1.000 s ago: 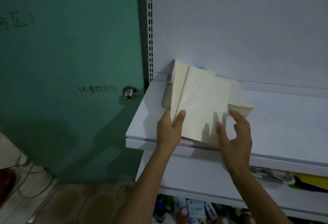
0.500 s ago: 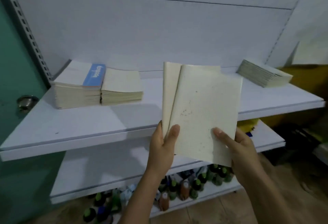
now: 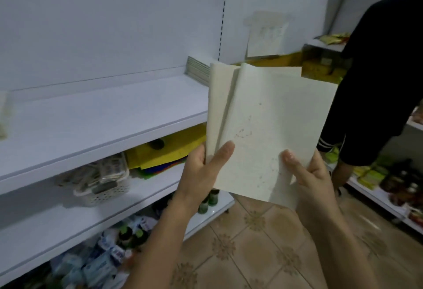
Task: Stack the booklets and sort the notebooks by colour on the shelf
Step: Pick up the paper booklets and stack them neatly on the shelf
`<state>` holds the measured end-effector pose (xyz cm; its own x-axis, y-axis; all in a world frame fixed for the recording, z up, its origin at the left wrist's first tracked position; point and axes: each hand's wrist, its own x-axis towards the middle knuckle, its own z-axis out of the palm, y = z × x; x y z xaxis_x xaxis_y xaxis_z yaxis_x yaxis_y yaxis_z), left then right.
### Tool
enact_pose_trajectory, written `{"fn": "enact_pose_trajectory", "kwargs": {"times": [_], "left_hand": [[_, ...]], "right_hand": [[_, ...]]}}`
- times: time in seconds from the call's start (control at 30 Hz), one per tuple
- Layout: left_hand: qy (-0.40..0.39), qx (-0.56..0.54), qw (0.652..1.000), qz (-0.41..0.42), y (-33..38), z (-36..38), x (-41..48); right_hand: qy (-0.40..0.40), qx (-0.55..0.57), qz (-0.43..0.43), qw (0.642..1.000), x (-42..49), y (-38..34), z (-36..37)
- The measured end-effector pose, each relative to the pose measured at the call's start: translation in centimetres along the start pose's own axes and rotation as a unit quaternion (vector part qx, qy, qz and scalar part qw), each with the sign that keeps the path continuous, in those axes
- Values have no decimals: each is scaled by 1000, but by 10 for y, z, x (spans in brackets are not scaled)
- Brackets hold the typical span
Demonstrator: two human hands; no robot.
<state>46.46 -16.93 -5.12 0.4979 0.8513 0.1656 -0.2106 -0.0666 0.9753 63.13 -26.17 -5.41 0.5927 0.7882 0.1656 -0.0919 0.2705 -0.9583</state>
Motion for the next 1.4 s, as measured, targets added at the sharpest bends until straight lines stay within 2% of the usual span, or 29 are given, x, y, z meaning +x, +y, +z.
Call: {"fn": "enact_pose_trajectory", "kwargs": {"times": [0.1,0.2,0.37,0.5,0.7,0.87,0.93,1.07,1.2,1.27,1.33,1.4], "left_hand": [[25,37,999,31,-4,24,16],[70,20,996,49,-14,37,34],[131,-34,991,11,-26,43,93],[117,-32,993,4,-37,48,160],[61,6,996,65,-45,60,275],[5,-51,999,-4,-58,43,343],[0,-16,1000,-2,-62,35,355],[48,145,986,66,-60,14,382],[83,77,993,11,-45,-20,416],[109,68,992,-9,-41,-35,428],[171,59,983,5,-40,-40,448],[264,109,958,19,-45,-40,473]], "right_hand": [[-8,0,16,1000,10,5,-19],[-23,-26,39,999,31,13,-24],[-55,-71,44,995,87,23,-29],[-43,-91,52,994,148,32,-36],[9,-46,78,996,274,35,-34],[30,-51,64,996,354,54,-25],[29,-52,76,995,373,68,-19],[27,-70,94,993,413,89,10],[-5,-75,117,990,462,98,44],[-54,-72,114,989,486,98,57],[-99,-83,91,987,511,95,69],[-125,-124,40,983,537,97,76]]}}
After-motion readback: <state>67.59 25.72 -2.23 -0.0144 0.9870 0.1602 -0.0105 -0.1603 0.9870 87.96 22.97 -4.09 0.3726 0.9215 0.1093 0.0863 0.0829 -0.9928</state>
